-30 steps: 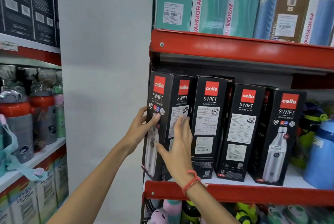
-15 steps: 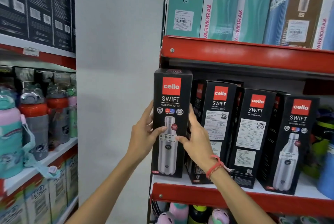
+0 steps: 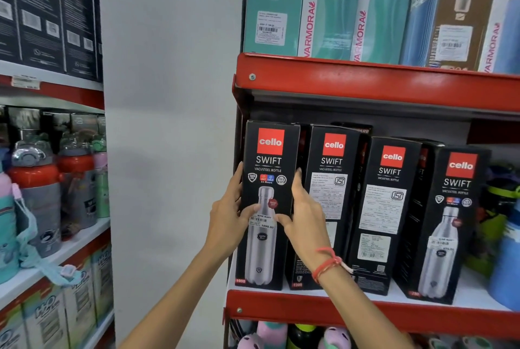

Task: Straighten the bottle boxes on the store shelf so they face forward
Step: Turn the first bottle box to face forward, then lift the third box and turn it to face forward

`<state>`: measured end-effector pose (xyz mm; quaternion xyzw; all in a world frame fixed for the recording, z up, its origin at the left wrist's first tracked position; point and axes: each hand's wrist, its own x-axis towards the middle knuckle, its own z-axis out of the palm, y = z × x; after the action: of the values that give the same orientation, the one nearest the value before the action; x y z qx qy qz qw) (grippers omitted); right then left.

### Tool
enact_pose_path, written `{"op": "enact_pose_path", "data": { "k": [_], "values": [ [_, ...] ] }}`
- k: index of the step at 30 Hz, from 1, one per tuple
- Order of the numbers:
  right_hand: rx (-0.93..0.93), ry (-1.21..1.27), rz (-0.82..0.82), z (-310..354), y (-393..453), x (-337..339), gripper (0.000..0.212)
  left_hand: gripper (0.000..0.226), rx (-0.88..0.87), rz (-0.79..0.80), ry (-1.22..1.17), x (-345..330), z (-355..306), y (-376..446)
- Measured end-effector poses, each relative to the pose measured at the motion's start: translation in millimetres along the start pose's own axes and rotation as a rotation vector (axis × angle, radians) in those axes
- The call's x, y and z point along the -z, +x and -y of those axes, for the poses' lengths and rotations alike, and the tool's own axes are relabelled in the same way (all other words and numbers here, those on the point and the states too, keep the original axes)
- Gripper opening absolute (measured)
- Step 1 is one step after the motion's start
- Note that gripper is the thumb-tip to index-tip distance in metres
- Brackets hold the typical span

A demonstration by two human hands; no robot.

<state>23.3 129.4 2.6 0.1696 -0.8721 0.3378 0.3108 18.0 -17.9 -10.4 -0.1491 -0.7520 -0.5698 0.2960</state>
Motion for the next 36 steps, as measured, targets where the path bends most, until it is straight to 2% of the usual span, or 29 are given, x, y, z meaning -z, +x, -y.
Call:
{"op": "enact_pose_path", "data": {
  "k": [2,5,7,10,13,16,18,22,24,28,32,34,36],
  "values": [
    [0.020,-0.032,-0.119,4.6,-2.0,0.3,0.081,0.082,0.003,0.010,0.035,2.3,-0.7,0.8],
    [0.061,-0.011,-0.517,-9.7,-3.0,23.1,0.046,0.079,0.030,-0.008,0.086,-20.4,-19.1,-4.8],
    [-0.057,-0.113,-0.619,-14.3,2.9,20.4,0.057,0.077,0.053,-0.031,0.103,-18.9,-20.9,-6.9],
    [-0.336,-0.198,-0.476,-20.8,9.9,17.3,0.099,0.076,0.029,-0.060,0.186,-19.6,-19.0,-7.6],
    [-0.398,-0.045,-0.349,-27.6,12.8,18.8,0.117,0.073,-0.035,-0.138,0.303,-21.2,-20.5,-13.0],
    [-0.306,0.084,-0.371,-33.0,3.5,25.0,0.120,0.067,-0.133,-0.230,0.395,-23.0,-24.5,-17.1],
    [-0.229,0.147,-0.369,-38.7,-7.4,33.2,0.121,0.063,-0.191,-0.243,0.370,-26.3,-28.6,-18.9],
    [-0.074,0.298,-0.316,-46.1,-25.1,67.5,0.118,0.057,-0.200,-0.060,0.232,-41.3,-43.8,-22.0],
    [-0.009,0.370,-0.286,-46.2,-31.9,83.8,0.119,0.064,-0.201,0.018,0.220,-49.8,-50.7,-24.4],
    [0.073,0.464,-0.191,-49.9,-40.3,110.3,0.122,0.094,-0.148,0.133,0.166,-65.3,-64.6,-30.5],
    [0.092,0.610,0.025,-65.5,-40.3,138.5,0.118,0.113,-0.104,0.268,0.042,-70.9,-72.1,-37.9],
    [0.109,0.598,0.151,-73.7,-35.8,150.1,0.116,0.117,-0.116,0.267,-0.006,-74.6,-74.9,-43.6],
    [0.131,0.565,0.258,-78.5,-26.0,157.9,0.117,0.120,-0.149,0.192,0.041,-82.2,-78.5,-47.6]
  ]
}}
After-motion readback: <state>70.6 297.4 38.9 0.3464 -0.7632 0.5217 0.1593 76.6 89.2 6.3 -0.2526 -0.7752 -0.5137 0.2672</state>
